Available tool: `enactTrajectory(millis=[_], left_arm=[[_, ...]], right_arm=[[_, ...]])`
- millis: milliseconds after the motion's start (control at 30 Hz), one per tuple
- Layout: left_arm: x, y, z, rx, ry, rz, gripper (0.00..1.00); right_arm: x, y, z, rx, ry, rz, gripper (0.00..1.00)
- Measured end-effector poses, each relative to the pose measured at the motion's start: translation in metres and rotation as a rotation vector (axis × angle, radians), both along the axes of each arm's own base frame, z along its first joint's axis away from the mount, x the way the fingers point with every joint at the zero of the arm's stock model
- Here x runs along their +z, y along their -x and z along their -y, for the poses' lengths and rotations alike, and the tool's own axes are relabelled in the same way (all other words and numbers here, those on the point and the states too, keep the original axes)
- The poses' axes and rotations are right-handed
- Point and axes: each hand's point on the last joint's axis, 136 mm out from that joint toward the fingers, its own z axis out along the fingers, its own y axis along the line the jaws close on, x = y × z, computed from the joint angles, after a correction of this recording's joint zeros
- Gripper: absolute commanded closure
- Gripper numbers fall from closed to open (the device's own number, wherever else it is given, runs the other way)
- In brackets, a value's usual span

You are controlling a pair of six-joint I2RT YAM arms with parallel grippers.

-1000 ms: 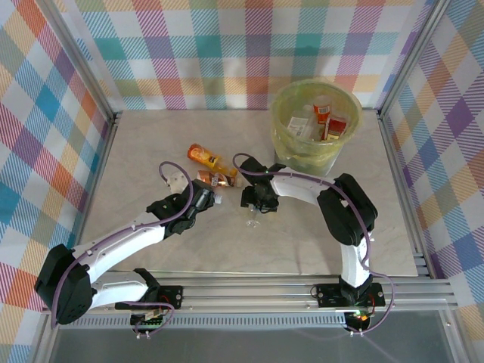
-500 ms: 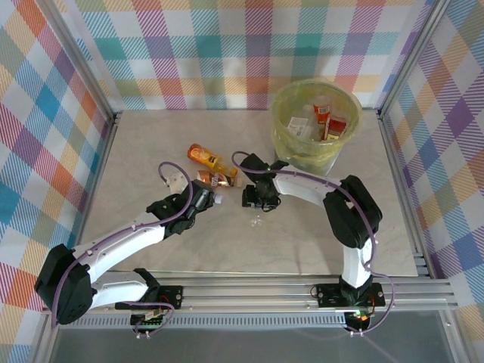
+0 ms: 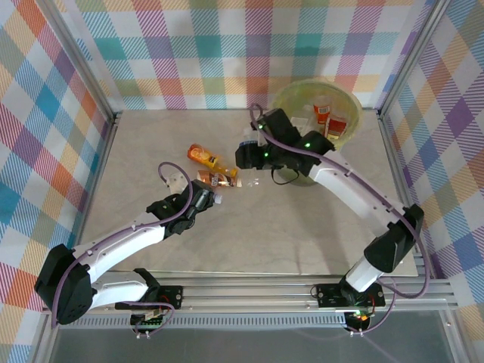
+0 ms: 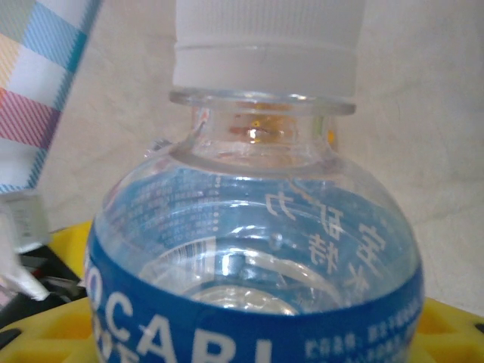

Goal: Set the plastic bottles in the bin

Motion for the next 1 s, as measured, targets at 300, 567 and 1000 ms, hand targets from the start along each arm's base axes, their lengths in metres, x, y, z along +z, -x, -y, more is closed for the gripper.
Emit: enactTrajectory(millis=[300, 567, 1000], left_arm=[[0.000, 0.000, 0.000, 0.003, 0.001, 0.000, 0.00], [0.000, 0.000, 0.000, 0.003, 0.002, 0.000, 0.00], [0.003, 0.001, -0.001, 0.003, 0.006, 0.005, 0.00]], right_arm=[[0.058, -0.037, 0.056, -0.101, -0.011, 0.136, 0.51], [0.095, -0.069, 0.119, -0.232, -0.004, 0.212, 0.52], [0.087, -0.146, 0.180, -0.318, 0.083, 0.191, 0.51]])
